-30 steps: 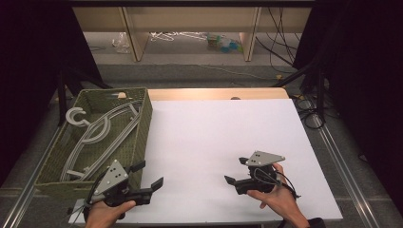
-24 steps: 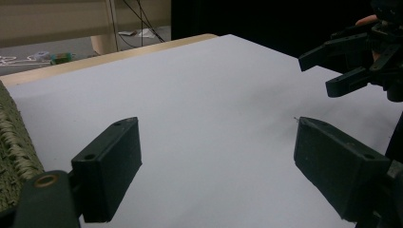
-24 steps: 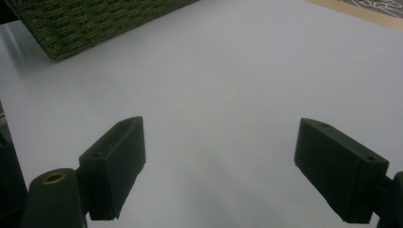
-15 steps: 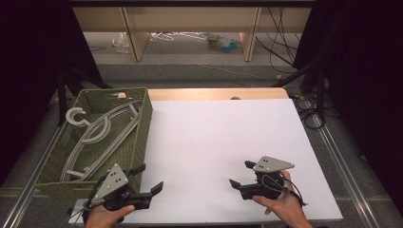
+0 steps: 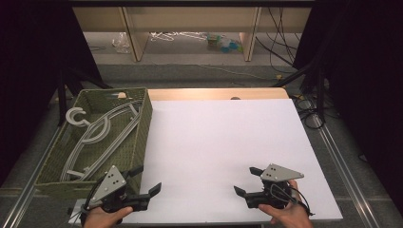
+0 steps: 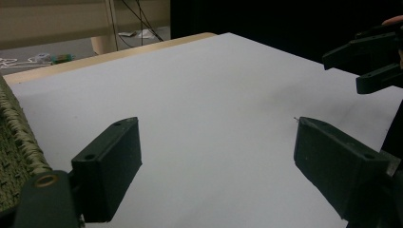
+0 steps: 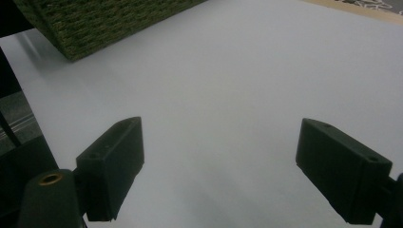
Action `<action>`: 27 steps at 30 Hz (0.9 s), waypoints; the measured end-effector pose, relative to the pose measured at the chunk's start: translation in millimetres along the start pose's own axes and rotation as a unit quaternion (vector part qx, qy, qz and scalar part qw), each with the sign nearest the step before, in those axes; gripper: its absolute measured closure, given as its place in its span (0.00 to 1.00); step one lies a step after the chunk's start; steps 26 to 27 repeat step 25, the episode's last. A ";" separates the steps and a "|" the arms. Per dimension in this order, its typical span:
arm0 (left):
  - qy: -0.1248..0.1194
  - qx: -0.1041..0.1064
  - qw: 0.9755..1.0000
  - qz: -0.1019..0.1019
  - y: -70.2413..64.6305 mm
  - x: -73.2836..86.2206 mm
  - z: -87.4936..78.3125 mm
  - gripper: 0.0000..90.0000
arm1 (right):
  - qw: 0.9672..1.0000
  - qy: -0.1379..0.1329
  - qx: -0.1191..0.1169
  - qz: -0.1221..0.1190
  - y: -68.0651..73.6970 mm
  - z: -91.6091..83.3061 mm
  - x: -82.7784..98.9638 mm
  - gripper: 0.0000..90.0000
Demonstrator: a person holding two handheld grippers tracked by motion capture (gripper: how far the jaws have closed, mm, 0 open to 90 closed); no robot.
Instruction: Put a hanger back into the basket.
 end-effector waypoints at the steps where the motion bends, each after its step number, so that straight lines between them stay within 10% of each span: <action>1: 0.004 -0.005 1.000 -0.001 0.2 0.6 -0.2 0.18 | 1.000 -0.003 0.007 -0.005 -1.2 -0.9 -0.6 0.19; 27: 0.001 -0.007 1.000 -0.003 3.8 0.3 -0.4 0.18 | 1.000 -0.005 -0.003 -0.010 5.5 2.7 -3.8 0.19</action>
Point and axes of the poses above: each handheld gripper's, and its own axes: z roughly forward along the jaws, x roughly out of its underside, y roughly to its left, the point moved 8 cm from there along z, roughly forward along the jaws, and after that the axes turned 15 degrees about y, right-handed, at the moved point
